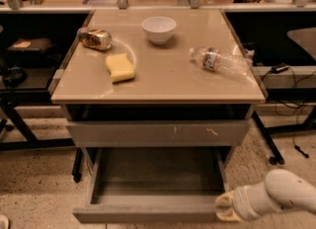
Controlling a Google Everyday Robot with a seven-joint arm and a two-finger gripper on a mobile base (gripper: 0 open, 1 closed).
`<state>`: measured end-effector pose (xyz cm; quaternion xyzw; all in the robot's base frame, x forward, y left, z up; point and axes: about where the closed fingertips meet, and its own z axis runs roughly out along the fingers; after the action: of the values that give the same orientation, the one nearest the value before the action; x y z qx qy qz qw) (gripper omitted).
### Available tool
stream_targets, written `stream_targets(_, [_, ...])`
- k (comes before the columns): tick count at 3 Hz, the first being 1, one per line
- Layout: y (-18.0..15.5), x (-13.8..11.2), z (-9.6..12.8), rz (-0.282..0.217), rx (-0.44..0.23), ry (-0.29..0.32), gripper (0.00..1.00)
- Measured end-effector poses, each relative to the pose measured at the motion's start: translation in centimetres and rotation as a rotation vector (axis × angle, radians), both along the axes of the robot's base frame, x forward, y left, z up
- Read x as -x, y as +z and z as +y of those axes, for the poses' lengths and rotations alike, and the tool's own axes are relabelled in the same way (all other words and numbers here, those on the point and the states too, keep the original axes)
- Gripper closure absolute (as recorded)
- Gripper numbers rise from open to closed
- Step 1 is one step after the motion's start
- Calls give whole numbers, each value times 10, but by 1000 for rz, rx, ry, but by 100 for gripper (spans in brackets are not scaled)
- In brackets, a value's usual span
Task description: Open middle drawer
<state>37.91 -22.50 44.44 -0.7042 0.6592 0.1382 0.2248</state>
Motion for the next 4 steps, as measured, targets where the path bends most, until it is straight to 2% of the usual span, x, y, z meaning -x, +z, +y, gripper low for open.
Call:
stream_targets(1, [0,0,0,0,0,0,86])
stream_targets(4, [0,0,0,0,0,0,15])
